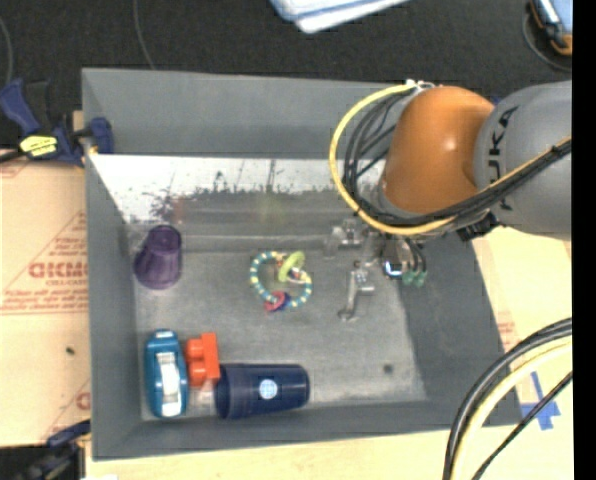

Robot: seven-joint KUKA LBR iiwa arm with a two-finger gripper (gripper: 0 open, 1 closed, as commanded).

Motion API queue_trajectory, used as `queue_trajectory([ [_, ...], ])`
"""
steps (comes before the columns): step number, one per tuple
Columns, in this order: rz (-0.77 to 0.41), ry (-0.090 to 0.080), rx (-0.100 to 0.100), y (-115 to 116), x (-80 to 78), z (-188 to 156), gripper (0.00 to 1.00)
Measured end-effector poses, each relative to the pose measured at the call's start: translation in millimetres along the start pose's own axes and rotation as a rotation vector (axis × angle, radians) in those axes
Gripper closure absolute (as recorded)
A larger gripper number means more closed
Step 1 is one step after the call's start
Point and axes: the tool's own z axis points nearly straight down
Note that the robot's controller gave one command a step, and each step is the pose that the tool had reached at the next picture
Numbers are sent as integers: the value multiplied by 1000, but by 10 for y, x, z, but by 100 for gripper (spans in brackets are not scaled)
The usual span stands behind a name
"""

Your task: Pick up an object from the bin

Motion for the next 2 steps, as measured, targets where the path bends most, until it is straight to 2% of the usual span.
queue_trajectory([
  [1, -1, -8, 1, -2, -13, -48, 0],
  [2, -209, -19, 0, 552, -393, 901, 0],
])
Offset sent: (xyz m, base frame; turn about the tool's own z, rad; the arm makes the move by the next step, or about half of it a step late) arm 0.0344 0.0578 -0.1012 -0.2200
